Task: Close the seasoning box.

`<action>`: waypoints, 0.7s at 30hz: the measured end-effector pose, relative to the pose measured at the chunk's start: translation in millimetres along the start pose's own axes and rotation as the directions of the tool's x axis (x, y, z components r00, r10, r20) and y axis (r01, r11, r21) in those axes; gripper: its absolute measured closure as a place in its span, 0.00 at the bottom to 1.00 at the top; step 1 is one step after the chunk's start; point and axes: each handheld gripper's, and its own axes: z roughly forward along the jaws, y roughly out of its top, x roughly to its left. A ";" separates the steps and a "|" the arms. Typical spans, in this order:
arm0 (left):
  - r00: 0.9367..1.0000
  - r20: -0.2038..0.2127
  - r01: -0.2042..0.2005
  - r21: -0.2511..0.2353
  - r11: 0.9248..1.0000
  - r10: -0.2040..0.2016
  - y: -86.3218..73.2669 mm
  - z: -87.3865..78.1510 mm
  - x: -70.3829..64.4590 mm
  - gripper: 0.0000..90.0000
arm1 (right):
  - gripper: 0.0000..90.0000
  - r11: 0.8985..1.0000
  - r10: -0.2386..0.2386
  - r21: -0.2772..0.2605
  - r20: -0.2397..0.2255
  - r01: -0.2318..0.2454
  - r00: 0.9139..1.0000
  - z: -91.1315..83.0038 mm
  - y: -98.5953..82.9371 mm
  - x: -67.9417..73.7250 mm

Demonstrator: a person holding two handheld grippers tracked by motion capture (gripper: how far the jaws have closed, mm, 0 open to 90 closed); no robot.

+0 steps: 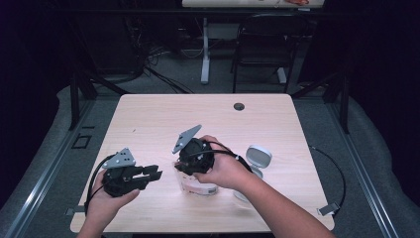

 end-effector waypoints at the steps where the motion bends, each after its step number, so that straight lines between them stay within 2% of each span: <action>1: 1.000 0.000 0.001 -0.001 1.000 -0.001 0.0 0.0 0.0 0.79 | 0.85 1.000 0.004 0.002 -0.001 -0.004 1.000 0.8 0.1 -0.2; 16: 1.000 -0.001 0.003 -0.004 1.000 -0.003 -0.7 1.0 0.5 0.78 | 0.89 0.999 -0.011 0.038 -0.019 0.012 1.000 6.3 1.4 -2.3; 21: 1.000 0.000 0.006 0.001 1.000 -0.006 -1.1 1.6 0.2 0.78 | 0.93 0.999 -0.029 0.046 -0.028 0.030 0.999 7.0 1.8 -2.8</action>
